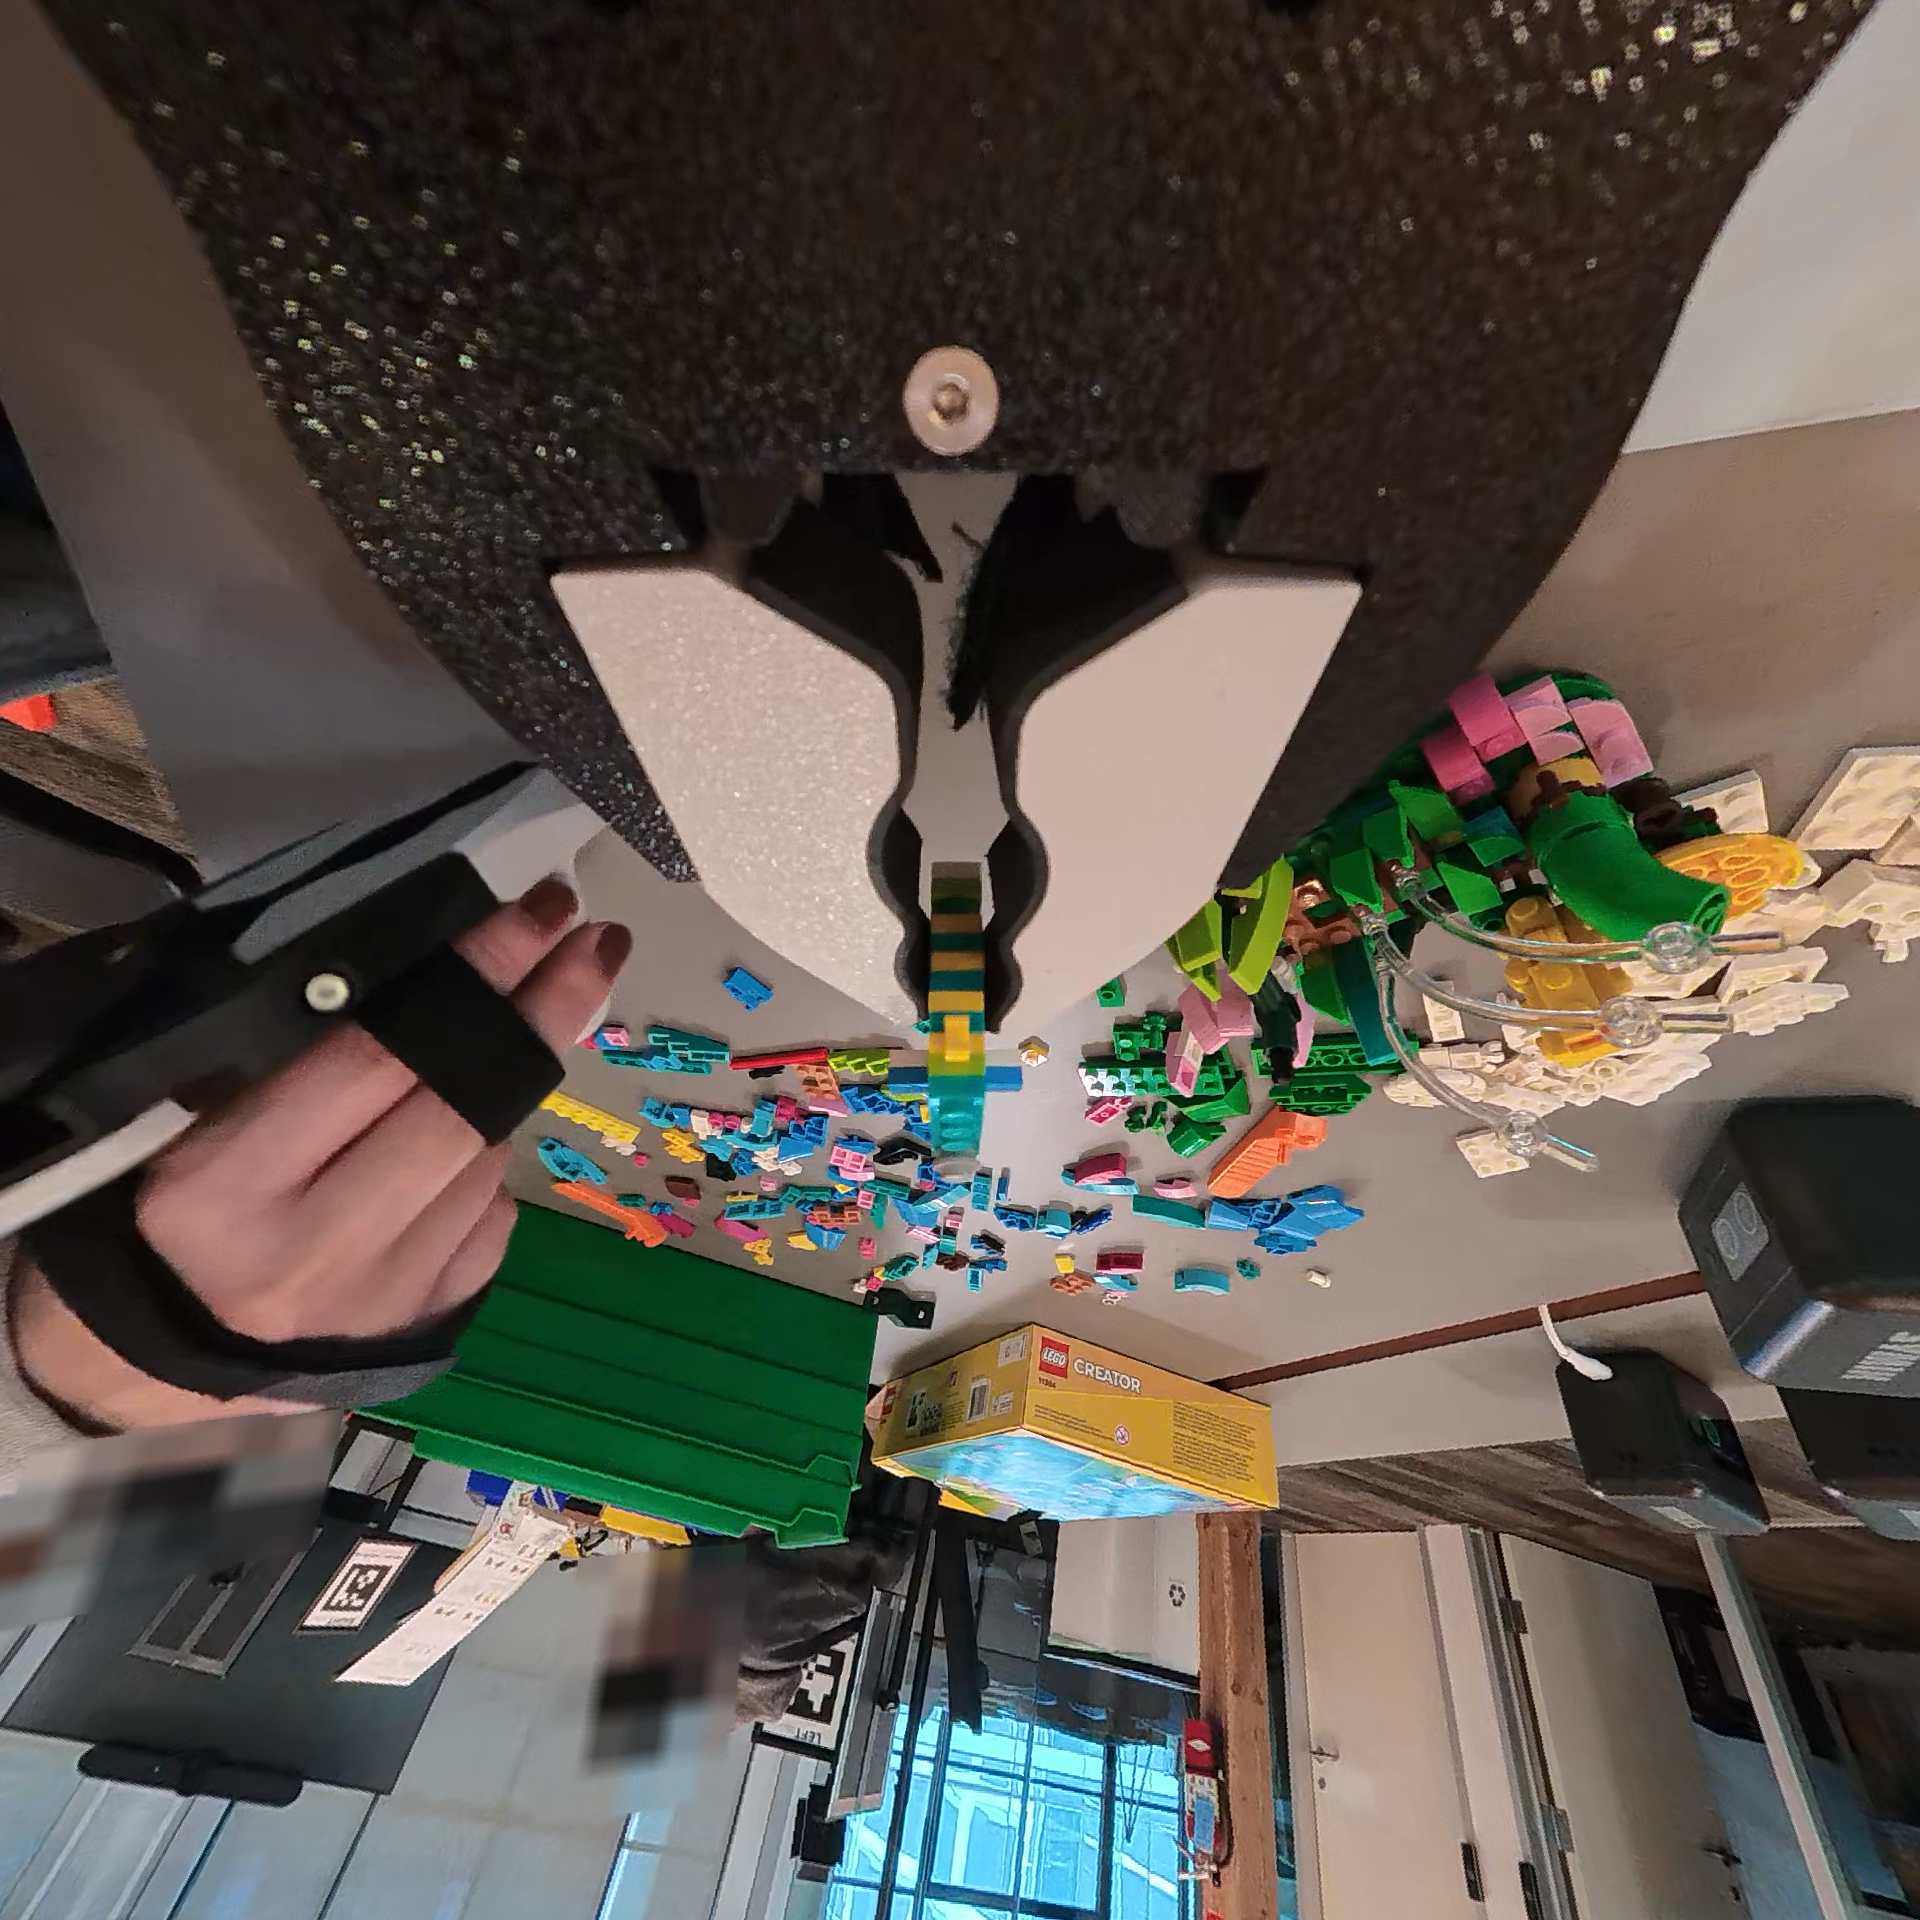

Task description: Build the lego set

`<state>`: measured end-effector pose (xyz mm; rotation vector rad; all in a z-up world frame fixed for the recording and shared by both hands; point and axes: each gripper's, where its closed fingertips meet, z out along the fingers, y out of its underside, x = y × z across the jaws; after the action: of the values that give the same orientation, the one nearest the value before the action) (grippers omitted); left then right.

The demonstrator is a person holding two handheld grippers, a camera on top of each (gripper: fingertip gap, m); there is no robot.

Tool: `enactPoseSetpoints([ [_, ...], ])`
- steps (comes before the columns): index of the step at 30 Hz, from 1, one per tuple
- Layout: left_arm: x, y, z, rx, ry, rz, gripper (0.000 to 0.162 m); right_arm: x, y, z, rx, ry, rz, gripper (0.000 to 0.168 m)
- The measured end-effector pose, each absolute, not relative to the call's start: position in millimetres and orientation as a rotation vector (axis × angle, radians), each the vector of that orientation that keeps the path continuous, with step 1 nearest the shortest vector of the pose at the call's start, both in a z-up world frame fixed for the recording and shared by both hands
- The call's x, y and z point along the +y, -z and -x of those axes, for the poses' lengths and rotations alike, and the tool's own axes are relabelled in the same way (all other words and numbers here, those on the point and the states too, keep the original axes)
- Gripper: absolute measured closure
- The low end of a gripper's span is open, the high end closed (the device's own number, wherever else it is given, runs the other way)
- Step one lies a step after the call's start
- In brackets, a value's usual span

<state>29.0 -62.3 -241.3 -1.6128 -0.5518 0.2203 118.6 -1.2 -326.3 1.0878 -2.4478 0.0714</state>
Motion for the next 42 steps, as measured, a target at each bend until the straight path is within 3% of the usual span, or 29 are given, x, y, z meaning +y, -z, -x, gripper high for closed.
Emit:
enactPoseSetpoints([
  [8, -57, 241, -35, -0.521, -0.199, 1.614, 0.154, 8, 305, -115, -2.884, -0.74, -0.271, 0.147],
  [11, -56, 241, -36, -0.514, -0.189, 1.613, 0.154, 10, 309, -106, -3.002, -0.822, 0.24, 0.147],
  [15, -56, 240, -37, -0.511, -0.185, 1.611, 0.154, 10, 315, -107, -2.983, -0.861, 0.481, 0.151],
  [29, -50, 239, -45, -0.467, -0.152, 1.618, 0.154, 15, 325, -106, -2.905, -0.645, 0.52, 0.162],
  [32, -43, 234, -57, -0.377, -0.102, 1.61, 0.154, 15, 295, -97, -2.831, -0.679, 0.292, 0.162],
  [37, -29, 227, -87, -0.152, -0.067, 1.611, 0.154, -13, 202, -99, -2.651, -1.023, -0.037, 0.163],
  [42, -25, 227, -98, -0.064, -0.086, 1.627, 0.154, -31, 190, -107, -2.698, -1.023, -0.154, 0.163],
])
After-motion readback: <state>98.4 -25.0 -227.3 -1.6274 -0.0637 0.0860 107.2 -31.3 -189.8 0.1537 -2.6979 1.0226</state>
